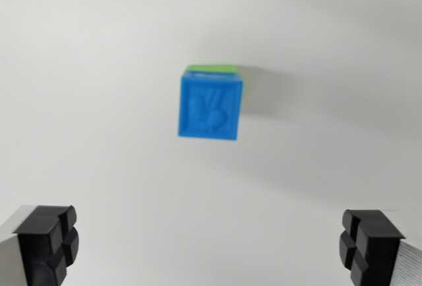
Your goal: Stack cube
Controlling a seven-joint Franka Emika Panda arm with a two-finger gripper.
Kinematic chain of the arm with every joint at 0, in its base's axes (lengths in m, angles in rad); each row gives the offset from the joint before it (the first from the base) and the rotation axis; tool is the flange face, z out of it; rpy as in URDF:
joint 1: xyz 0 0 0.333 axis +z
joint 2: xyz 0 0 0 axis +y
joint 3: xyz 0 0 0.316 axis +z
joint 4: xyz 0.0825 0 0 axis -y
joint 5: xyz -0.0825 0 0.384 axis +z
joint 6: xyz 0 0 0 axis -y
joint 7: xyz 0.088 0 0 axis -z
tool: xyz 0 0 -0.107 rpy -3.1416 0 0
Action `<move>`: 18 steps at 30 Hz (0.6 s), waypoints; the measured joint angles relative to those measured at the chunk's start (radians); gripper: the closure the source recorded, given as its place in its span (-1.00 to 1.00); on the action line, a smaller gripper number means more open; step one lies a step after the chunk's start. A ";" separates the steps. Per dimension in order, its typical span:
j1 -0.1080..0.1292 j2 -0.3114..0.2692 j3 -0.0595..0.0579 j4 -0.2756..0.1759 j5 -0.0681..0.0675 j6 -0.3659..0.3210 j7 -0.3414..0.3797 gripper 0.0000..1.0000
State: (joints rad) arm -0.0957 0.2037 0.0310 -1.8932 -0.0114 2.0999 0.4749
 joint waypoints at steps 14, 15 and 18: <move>0.000 -0.035 0.000 0.073 0.001 -0.108 -0.001 -1.00; 0.000 -0.036 0.000 0.075 0.001 -0.111 -0.001 -1.00; 0.000 -0.041 0.000 0.089 0.001 -0.131 -0.002 -1.00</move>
State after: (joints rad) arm -0.0957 0.1628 0.0310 -1.8040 -0.0102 1.9693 0.4732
